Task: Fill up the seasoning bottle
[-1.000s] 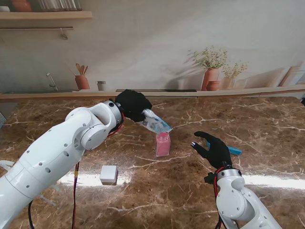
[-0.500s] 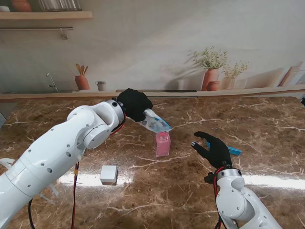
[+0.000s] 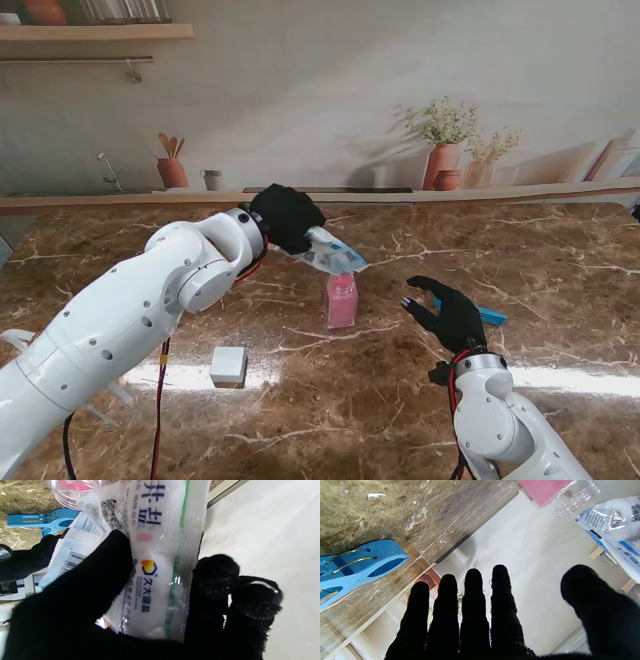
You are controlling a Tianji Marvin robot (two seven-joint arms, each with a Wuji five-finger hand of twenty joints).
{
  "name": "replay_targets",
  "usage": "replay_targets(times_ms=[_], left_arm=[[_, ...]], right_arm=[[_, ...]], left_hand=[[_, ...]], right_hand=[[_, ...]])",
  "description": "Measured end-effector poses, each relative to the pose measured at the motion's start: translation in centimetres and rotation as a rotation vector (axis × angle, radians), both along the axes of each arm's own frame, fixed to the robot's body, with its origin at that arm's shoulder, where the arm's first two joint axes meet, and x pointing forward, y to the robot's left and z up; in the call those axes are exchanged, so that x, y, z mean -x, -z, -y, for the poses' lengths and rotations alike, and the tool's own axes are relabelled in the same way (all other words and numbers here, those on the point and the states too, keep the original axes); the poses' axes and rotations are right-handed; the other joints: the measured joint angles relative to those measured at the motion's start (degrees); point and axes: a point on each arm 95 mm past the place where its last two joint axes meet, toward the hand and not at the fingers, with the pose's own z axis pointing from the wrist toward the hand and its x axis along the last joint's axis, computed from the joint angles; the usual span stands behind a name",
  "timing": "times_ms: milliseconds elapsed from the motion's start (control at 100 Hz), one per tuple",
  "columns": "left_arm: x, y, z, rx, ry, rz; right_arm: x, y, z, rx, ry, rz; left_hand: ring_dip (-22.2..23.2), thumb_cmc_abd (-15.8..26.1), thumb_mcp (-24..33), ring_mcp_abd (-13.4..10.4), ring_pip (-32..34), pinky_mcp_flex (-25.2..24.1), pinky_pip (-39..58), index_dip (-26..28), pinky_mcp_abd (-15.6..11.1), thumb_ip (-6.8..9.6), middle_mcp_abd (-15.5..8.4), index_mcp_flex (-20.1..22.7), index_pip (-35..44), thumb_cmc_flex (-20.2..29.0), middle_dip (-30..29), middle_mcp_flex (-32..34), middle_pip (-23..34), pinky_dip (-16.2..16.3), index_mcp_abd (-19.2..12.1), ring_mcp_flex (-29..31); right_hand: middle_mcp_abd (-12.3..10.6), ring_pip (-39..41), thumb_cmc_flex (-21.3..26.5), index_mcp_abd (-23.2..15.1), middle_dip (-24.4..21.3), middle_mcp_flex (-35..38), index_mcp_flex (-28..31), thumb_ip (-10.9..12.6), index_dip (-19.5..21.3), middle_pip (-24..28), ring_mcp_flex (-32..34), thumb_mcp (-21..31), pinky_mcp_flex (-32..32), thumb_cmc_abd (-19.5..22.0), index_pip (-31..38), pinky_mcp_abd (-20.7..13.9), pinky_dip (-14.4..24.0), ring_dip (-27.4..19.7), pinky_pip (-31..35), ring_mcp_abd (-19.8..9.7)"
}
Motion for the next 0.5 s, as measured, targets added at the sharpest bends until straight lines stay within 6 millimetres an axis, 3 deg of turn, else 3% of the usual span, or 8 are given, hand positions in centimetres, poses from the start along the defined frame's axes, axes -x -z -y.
replay_targets(times_ms=[500], left_arm=[[0.01,-0.04,0.05,-0.008,0.012,0.005]], right_arm=[[-0.01,0.22,0.07,-0.004,0.003,-0.005]], left_hand=[[-0.37,-0.24,0.28,0.00,1.39,0.72,0.00,0.06,0.00,0.00,-0.08,0.05,0.20,-0.05,-0.15,0.61,0.00,-0.45,0.05,0.02]], right_hand=[[0.00,0.00,0.01,-0.01,0.01,0.01,0.03,0.00,0.00,0.00,0.00,0.46,0.00,0.00,0.04,0.58,0.03,0.02,0.00,0.07]])
